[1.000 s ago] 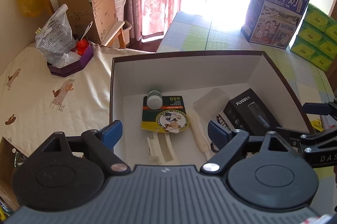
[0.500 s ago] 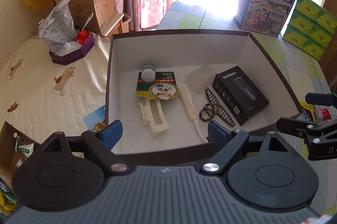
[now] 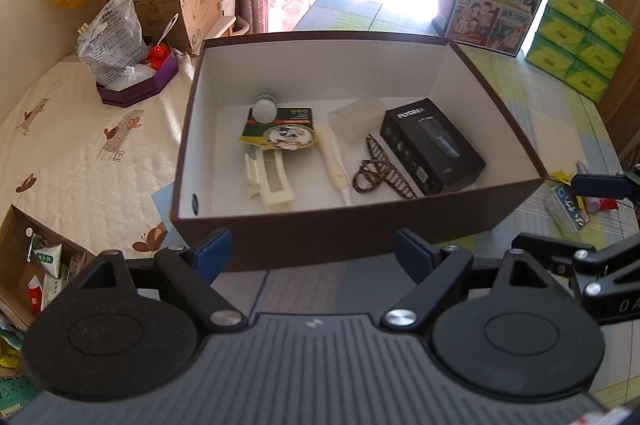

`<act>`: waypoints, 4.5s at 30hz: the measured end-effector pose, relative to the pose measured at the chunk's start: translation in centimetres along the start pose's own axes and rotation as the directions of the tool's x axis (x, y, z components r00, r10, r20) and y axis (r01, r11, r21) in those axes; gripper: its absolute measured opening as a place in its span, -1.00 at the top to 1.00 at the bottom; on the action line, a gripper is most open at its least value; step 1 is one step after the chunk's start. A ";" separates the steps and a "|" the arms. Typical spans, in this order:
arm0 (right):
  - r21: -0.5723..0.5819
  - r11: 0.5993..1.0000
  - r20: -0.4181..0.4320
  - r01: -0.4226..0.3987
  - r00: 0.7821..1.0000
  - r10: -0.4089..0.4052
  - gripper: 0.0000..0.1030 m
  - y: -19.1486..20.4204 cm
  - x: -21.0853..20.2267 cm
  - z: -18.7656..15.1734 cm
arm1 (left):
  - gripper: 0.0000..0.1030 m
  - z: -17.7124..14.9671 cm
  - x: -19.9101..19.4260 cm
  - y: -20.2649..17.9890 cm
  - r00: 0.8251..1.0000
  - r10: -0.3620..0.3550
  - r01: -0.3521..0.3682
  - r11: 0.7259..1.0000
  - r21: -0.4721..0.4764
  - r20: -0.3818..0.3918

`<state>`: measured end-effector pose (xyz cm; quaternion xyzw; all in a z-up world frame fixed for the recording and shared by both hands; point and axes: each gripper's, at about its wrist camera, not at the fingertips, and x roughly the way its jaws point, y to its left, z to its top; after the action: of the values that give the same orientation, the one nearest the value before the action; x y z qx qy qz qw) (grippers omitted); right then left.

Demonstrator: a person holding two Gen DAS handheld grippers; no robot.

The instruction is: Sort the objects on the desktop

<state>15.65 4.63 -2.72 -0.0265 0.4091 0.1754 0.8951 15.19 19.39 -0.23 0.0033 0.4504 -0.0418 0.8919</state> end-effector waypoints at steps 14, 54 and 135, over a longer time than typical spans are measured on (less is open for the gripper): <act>0.006 1.000 -0.033 -0.030 0.999 0.030 -0.96 -2.4 -2.6 -3.3 | -0.67 -2.9 -1.4 -4.3 0.999 0.031 -0.031 0.999 -0.007 -0.027; 0.153 0.979 -0.149 0.136 0.982 -0.113 -0.96 -14.7 -9.9 -14.1 | -0.68 -8.1 -0.4 -19.4 0.992 -0.040 0.048 0.996 0.069 -0.124; 0.403 0.875 -0.115 0.270 0.963 -0.244 -0.96 -31.0 -5.3 -13.6 | -0.52 -4.3 14.8 -30.7 0.986 -0.107 0.136 0.957 0.255 -0.127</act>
<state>12.98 -28.55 -10.82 0.1047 0.4569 -0.0366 0.8826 18.10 -12.12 -13.71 0.0960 0.4893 -0.1556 0.8527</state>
